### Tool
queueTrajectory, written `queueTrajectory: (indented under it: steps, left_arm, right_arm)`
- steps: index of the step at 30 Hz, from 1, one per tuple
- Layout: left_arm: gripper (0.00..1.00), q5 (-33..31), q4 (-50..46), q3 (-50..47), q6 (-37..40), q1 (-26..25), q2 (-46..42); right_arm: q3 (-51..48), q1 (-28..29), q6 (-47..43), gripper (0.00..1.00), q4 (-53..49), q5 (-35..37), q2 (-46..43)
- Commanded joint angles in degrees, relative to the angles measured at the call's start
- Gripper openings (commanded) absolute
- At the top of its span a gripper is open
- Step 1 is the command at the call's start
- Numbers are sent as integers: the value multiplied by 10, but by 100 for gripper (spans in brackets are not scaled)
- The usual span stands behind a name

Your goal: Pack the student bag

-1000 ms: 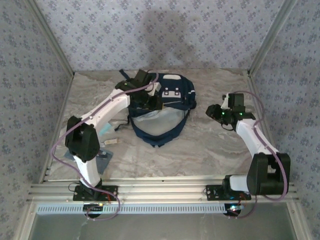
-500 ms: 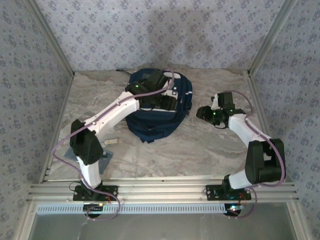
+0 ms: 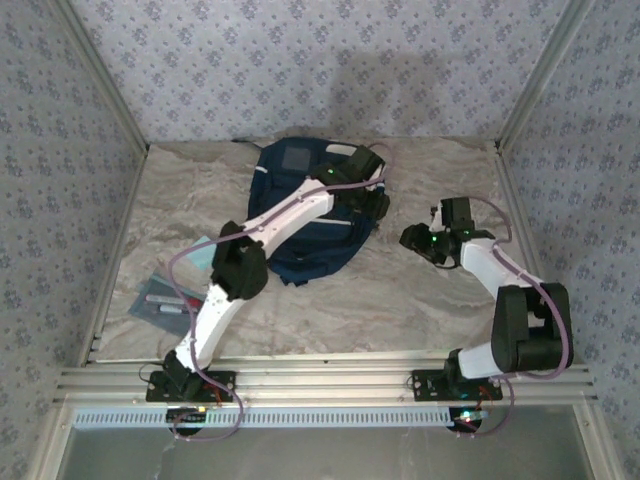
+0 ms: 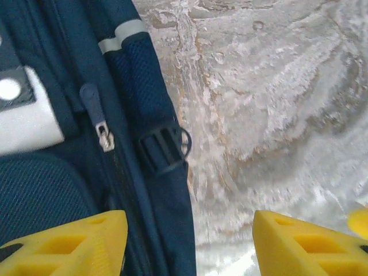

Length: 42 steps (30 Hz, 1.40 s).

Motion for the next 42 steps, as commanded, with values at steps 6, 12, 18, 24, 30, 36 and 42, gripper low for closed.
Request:
queueTrajectory:
  steps: [6, 12, 18, 24, 30, 36, 42]
  left_arm:
    - [57, -52, -104, 191, 10, -9, 135]
    - [60, -63, -106, 184, 25, -16, 158]
    - [67, -115, -116, 182, 71, -36, 187]
    - [46, -217, -147, 181, 96, -35, 224]
    - [0, -185, -140, 182, 83, -26, 204]
    - [0, -44, -110, 176, 33, -20, 131]
    - [0, 58, -62, 143, -16, -9, 58]
  right_arm:
    - [-42, -3, 47, 46, 51, -5, -22]
    - [-44, -4, 54, 46, 62, -12, -21]
    - [-42, -5, 56, 47, 64, -14, -21]
    - [-41, -4, 59, 46, 65, -21, -22]
    - [-40, 3, 59, 42, 69, -31, -22]
    - [-46, 10, 78, 38, 90, -40, -20]
    - [-55, 14, 141, 34, 168, -45, -6]
